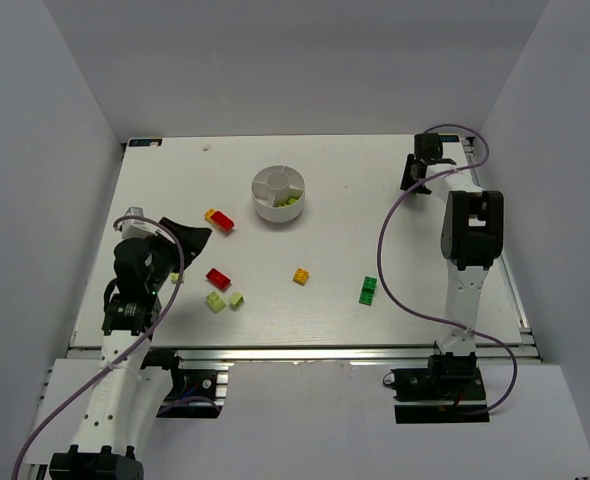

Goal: Sort the legos into containers by color

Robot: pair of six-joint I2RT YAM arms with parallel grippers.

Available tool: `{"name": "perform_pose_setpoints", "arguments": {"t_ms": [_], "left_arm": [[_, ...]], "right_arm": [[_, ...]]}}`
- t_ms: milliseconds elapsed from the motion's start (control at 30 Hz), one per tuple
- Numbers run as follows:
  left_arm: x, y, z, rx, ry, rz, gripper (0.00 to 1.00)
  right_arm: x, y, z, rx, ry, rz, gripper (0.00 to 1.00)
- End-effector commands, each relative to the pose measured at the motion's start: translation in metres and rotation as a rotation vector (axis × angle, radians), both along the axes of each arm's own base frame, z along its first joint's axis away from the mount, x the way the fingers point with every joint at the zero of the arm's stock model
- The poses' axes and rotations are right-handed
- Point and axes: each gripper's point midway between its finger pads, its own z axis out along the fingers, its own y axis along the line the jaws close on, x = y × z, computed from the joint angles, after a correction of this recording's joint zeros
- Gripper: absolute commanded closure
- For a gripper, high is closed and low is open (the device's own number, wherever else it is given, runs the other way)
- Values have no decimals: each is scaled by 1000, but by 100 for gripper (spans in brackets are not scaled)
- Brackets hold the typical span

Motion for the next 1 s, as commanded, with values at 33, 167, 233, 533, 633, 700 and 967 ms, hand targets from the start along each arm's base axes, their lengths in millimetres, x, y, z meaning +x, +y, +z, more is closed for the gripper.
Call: {"name": "perform_pose_setpoints", "arguments": {"t_ms": [33,167,233,533,633,700,967], "left_arm": [[3,-15,30,-39,-103,-83,24],[1,-28,35,-75,-131,-162,24],[1,-33,41,-86,-153,-190,24],[-4,-53,56,-126,-199,-322,24],[-6,-58,54,-142,-197,-356,24],[-7,-61,51,-147,-191,-374,24],[-18,-80,31,-144,-117,-458,24]], "right_arm": [[5,4,34,47,-102,72,88],[-11,53,85,199,-231,391,100],[-30,75,104,250,-269,551,100],[-157,183,155,387,-412,1431,100],[-209,215,152,324,-445,1700,100],[-235,237,149,278,-456,1825,100],[-287,300,167,159,-532,2023,100]]}}
